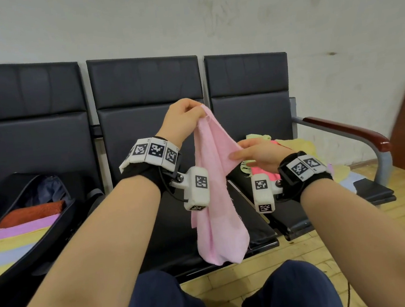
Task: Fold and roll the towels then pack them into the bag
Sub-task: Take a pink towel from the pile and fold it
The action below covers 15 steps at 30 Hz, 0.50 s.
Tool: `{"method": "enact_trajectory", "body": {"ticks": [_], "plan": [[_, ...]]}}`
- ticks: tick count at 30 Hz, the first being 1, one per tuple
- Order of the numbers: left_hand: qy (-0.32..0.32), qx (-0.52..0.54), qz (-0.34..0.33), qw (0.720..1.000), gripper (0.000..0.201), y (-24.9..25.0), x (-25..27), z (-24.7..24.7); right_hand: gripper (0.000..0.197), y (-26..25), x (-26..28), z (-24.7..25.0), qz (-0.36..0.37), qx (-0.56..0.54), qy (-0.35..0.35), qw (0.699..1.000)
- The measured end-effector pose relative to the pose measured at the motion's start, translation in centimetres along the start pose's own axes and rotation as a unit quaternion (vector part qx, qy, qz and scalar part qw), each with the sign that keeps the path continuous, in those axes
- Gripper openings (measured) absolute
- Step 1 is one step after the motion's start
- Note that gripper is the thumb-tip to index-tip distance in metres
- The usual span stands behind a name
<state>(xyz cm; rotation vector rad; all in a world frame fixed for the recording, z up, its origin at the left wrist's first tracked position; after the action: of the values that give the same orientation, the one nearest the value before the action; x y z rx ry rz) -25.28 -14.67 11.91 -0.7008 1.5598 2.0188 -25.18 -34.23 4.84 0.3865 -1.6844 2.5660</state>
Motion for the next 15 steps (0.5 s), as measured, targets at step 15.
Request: {"method": "enact_trajectory", "body": {"ticks": [15], "plan": [[0.170, -0.009, 0.004, 0.985, 0.022, -0.4, -0.4, 3.0, 0.015, -5.8, 2.8, 2.1, 0.209, -0.208, 0.157, 0.943]]}}
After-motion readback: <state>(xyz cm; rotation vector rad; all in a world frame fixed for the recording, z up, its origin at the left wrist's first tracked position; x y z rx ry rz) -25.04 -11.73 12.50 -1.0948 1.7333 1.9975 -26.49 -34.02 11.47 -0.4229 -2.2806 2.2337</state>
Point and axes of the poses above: each hand's wrist, its own x-axis away from the middle knuckle, its own z-axis out of the back of the hand, y = z × x, the point moved 2 cm from there along -x, towards the middle knuckle, and after that the axes turned 14 degrees about -z, right-handed, at the moved point
